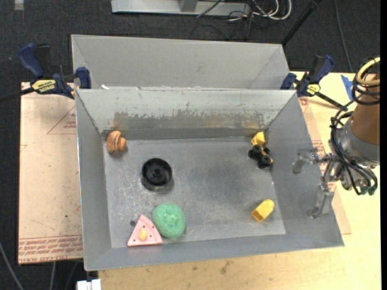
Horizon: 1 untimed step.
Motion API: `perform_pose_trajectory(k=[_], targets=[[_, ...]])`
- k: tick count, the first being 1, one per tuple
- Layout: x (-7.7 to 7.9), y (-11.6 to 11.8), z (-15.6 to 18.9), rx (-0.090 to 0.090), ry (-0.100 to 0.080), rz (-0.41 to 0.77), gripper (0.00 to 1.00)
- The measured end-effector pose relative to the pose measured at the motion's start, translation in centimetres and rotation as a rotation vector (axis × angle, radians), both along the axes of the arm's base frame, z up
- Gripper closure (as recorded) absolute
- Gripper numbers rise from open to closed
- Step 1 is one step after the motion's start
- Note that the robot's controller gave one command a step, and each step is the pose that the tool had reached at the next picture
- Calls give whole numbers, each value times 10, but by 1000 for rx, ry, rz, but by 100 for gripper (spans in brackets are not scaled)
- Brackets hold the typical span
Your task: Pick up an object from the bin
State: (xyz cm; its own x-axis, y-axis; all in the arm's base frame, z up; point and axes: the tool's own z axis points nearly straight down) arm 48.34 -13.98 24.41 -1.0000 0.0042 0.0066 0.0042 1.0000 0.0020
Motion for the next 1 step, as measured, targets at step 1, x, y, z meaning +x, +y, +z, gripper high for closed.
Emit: perform_pose_trajectory(k=[1], targets=[[2, 1, 4, -2, -8, 5, 0]])
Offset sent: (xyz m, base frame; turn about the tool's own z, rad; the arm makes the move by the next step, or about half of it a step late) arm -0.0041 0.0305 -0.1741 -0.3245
